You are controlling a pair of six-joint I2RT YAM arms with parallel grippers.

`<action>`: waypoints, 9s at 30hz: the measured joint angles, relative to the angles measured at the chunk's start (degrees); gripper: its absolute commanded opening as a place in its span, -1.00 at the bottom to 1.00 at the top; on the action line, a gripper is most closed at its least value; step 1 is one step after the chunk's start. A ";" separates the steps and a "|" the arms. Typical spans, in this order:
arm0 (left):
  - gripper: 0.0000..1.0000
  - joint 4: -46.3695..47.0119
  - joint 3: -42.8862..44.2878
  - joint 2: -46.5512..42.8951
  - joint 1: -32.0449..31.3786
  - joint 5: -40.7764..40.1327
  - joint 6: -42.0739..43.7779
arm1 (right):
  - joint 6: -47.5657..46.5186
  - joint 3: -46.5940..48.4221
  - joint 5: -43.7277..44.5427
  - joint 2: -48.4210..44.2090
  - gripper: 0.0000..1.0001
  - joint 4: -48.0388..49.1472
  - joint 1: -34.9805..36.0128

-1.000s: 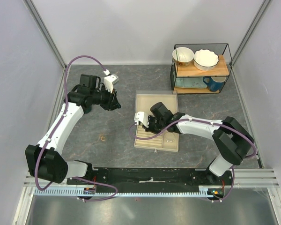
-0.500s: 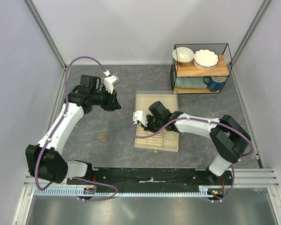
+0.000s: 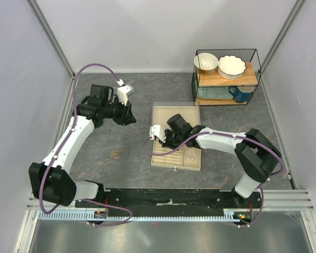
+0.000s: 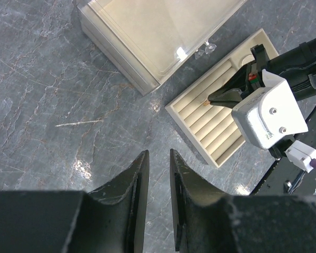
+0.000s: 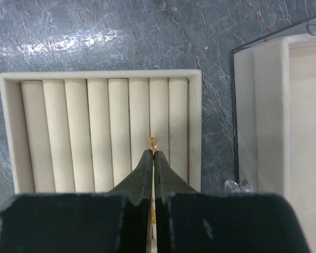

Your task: Organize the mixed jewelry

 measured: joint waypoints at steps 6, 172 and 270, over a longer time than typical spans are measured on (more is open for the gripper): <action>-0.41 0.00 -0.02 -0.02 0.00 0.11 0.00 | -0.02 0.00 0.31 0.48 -1.00 0.04 0.00; -0.16 1.38 -27.34 3.08 9.70 -11.41 64.61 | 3.67 -5.31 3.06 -15.21 -0.05 -2.56 -5.29; -0.97 10.23 -7.37 1.16 5.92 4.79 14.95 | 15.28 4.96 -9.07 -15.34 0.10 0.44 -7.56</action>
